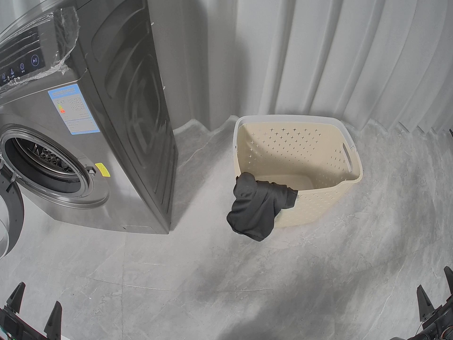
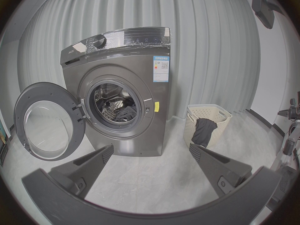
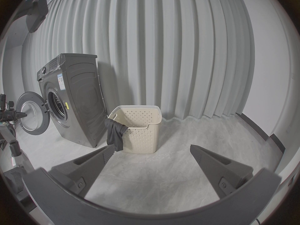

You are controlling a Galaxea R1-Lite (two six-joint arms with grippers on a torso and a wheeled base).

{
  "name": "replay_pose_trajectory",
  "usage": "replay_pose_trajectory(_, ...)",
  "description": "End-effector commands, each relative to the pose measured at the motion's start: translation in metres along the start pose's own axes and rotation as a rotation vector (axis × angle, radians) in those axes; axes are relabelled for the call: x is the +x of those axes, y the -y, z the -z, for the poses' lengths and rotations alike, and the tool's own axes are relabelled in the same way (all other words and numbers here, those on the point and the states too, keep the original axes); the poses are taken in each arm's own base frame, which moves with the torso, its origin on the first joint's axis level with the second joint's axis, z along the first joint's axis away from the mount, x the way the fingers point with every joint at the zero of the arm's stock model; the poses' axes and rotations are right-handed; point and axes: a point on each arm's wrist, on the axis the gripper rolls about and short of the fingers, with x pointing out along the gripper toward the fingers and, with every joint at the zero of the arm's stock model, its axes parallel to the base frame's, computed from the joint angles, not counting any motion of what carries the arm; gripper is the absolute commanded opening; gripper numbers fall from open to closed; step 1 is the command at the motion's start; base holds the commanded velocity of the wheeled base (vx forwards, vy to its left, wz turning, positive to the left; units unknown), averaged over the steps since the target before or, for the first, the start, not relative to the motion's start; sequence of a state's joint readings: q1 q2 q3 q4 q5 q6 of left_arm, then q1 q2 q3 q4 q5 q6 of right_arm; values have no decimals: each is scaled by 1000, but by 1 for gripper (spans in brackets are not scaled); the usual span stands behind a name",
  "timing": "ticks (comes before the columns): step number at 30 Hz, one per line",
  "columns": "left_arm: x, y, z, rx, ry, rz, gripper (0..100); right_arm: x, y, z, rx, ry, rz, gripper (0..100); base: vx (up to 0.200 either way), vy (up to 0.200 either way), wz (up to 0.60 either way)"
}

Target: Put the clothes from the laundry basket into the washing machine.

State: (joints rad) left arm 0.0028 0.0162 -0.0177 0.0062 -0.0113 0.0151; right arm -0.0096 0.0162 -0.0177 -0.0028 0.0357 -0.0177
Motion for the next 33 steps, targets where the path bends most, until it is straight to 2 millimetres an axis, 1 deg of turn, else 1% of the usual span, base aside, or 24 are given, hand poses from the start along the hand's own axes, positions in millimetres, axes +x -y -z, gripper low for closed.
replay_pose_trajectory(1,0,0,5,0,-5,1,100,1,0,5,0,-10,-2,100,200,0,0)
replay_pose_trajectory(8,0,0,5,0,-5,1,100,0,0,4,2,2,-4,100,200,0,0)
replay_pose_trajectory(9,0,0,5,0,-5,-1,100,-2,0,-5,5,46,-4,100,0,0,0)
replay_pose_trajectory(10,0,0,5,0,-5,-1,100,-6,0,-19,4,106,-6,100,0,0,0)
replay_pose_trajectory(11,0,0,5,0,-5,-1,100,-12,0,-44,17,184,-8,100,0,0,0)
replay_pose_trajectory(12,0,0,5,0,-5,-1,100,-14,1,-59,36,204,-16,100,0,0,0)
replay_pose_trajectory(13,0,0,5,0,-5,-1,100,-11,1,-70,62,184,-29,100,0,0,0)
replay_pose_trajectory(14,0,0,5,0,-5,1,100,1,2,-77,88,111,-51,100,0,0,0)
replay_pose_trajectory(16,0,0,5,0,-5,-1,100,24,1,-77,114,-29,-91,100,0,0,0)
replay_pose_trajectory(17,0,0,5,0,-5,-1,100,42,0,-73,124,-152,-119,100,0,0,0)
replay_pose_trajectory(18,0,0,5,0,-5,-1,100,49,0,-74,125,-191,-128,100,0,0,0)
replay_pose_trajectory(20,0,0,5,0,-5,-1,100,70,-3,-74,118,-285,-165,100,0,0,0)
replay_pose_trajectory(22,0,0,5,-1,-5,-1,100,90,-9,-74,102,-331,-214,100,0,0,0)
replay_pose_trajectory(23,0,0,5,-1,-5,-1,100,92,-10,-74,102,-335,-223,100,0,0,0)
replay_pose_trajectory(24,0,0,5,0,-5,-1,100,104,-16,-75,92,-343,-276,100,0,0,0)
replay_pose_trajectory(25,0,0,5,-1,-5,-1,100,111,-22,-75,89,-345,-317,100,0,0,0)
replay_pose_trajectory(27,0,0,5,-1,-5,-1,100,111,-22,-75,89,-345,-317,100,0,0,0)
replay_pose_trajectory(28,0,0,5,-1,-5,-1,100,123,-33,-75,84,-363,-383,100,0,0,0)
replay_pose_trajectory(31,0,0,5,-1,-5,1,100,139,-39,-74,76,-396,-374,100,0,0,0)
replay_pose_trajectory(33,0,0,5,-1,-5,-1,100,141,-40,-74,75,-400,-368,100,0,0,0)
